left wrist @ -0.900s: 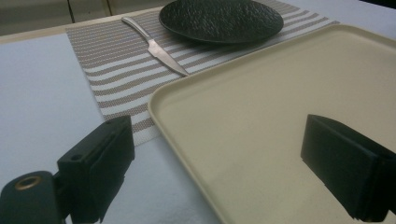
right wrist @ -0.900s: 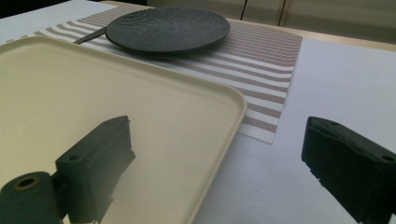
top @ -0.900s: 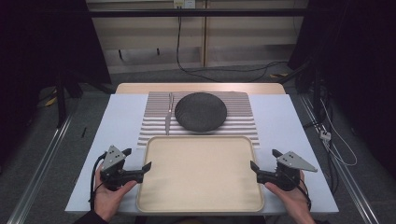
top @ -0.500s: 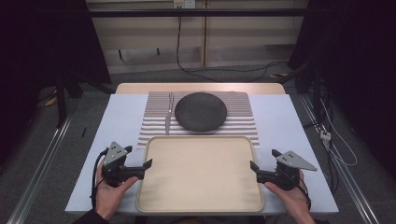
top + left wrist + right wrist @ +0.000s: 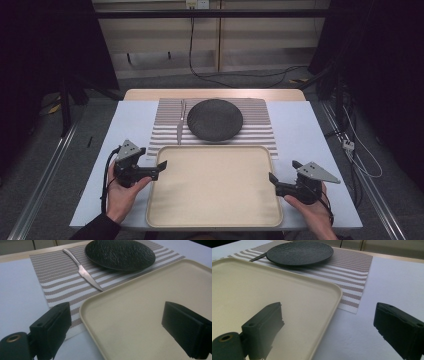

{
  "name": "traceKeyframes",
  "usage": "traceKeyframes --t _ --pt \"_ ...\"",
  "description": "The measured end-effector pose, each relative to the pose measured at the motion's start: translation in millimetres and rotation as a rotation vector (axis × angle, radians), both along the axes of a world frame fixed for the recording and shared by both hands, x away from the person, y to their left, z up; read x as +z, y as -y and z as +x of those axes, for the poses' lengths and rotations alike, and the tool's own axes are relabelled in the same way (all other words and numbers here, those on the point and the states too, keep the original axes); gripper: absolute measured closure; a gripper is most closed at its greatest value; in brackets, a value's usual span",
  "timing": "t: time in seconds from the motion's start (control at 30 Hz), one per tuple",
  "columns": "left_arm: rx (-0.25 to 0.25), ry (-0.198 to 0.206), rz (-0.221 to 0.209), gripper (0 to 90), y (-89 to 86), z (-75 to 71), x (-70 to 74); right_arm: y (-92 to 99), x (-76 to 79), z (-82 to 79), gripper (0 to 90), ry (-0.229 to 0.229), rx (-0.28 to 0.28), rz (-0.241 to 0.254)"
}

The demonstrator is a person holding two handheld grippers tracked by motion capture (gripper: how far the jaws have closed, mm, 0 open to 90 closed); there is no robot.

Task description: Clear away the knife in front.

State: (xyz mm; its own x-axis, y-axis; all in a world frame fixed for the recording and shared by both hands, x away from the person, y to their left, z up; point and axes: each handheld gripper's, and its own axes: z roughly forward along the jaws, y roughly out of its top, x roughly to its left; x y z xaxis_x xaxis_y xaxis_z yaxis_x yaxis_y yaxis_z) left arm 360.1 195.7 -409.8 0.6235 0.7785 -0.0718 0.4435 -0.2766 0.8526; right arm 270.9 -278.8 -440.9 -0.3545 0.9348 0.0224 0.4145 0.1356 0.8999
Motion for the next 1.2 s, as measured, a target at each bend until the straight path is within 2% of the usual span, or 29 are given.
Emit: traceKeyframes --t 0.07,0.23,0.33,0.5,0.6,0.8,0.87,0.93,1.1,1.2 --pt "-0.008 -0.006 -0.006 8.9 3.3 5.2 1.1 -0.9 0.0 -0.1 8.2 -0.004 0.005 0.004" --pt "-0.025 -0.009 0.021 8.8 9.5 15.9 4.0 -1.3 0.1 0.0 8.0 -0.003 0.012 0.004" --pt "-0.017 -0.011 0.006 8.2 10.8 23.6 3.3 -1.2 0.0 0.0 8.0 -0.004 0.014 0.004" --pt "-0.008 -0.013 0.018 8.2 14.1 35.6 3.6 -1.7 -1.1 1.6 8.0 -0.017 0.022 0.013" --pt "0.009 -0.022 0.002 8.3 14.3 44.1 0.7 -2.3 -1.5 2.7 8.0 -0.019 0.026 0.017" --pt "0.012 -0.073 0.011 8.6 17.5 61.7 -3.6 -1.3 -2.5 4.1 8.0 -0.023 0.029 0.023" --pt "0.006 -0.073 -0.004 8.4 18.7 67.3 -2.2 -0.9 -3.3 4.7 8.0 -0.027 0.03 0.024" --pt "0.011 -0.073 0.008 8.4 20.6 73.4 -0.6 -0.8 -3.5 4.9 8.0 -0.029 0.029 0.025" --pt "0.035 -0.083 0.008 12.4 22.6 92.6 1.5 -1.6 -3.6 4.9 8.0 -0.03 0.035 0.023" --pt "0.058 -0.08 0.009 11.8 24.5 103.3 2.7 -2.2 -3.7 5.3 8.0 -0.031 0.039 0.021"
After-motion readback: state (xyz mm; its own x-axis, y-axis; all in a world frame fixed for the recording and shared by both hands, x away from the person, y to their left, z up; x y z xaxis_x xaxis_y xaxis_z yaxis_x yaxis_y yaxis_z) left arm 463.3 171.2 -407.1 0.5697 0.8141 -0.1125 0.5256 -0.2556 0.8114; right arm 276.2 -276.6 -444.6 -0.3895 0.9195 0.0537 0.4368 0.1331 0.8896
